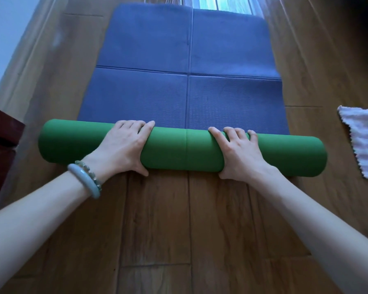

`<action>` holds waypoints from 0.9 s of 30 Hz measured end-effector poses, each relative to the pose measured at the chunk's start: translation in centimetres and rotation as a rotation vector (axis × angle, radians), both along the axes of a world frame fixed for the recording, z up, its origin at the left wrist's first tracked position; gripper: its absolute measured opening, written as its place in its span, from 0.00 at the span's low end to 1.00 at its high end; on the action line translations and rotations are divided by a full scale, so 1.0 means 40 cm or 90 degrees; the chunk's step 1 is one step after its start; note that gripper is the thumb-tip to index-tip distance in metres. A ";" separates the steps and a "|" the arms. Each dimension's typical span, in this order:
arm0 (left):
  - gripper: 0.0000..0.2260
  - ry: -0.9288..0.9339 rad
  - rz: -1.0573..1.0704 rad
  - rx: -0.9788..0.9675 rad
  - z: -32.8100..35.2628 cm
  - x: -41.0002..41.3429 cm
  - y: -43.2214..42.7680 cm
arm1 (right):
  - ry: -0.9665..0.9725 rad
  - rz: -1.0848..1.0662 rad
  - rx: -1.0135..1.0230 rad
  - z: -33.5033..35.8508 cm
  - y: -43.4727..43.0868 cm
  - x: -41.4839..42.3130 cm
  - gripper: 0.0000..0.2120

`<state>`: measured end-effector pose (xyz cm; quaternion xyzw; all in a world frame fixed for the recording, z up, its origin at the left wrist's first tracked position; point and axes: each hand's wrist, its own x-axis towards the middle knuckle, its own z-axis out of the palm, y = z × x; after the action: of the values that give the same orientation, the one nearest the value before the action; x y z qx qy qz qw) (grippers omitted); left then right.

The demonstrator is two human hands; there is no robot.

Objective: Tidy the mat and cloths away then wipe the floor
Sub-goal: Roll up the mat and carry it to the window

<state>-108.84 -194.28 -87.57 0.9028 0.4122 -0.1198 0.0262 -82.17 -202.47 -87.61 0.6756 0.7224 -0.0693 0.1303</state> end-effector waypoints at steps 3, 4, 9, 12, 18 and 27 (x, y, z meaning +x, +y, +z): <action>0.51 -0.010 0.003 0.010 0.004 0.013 0.005 | -0.016 0.005 -0.008 0.007 0.002 -0.001 0.54; 0.49 -0.007 0.002 0.008 0.008 0.014 0.004 | -0.017 0.007 -0.011 0.011 0.000 -0.003 0.54; 0.45 -0.004 -0.029 -0.018 0.013 -0.010 -0.059 | -0.018 0.037 -0.032 0.020 -0.073 -0.013 0.54; 0.43 -0.023 -0.062 -0.035 0.010 -0.035 -0.137 | -0.007 0.043 -0.040 0.010 -0.159 -0.022 0.57; 0.43 0.049 -0.074 -0.140 0.022 -0.044 -0.180 | 0.013 0.052 -0.188 0.046 -0.191 -0.036 0.56; 0.47 -0.098 -0.004 -0.259 0.043 -0.051 -0.121 | 0.175 -0.013 -0.462 0.062 -0.009 0.018 0.56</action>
<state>-110.87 -199.14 -85.84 0.8867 0.3732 -0.1311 0.2392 -81.47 -202.82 -85.13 0.5775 0.6546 -0.4115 0.2621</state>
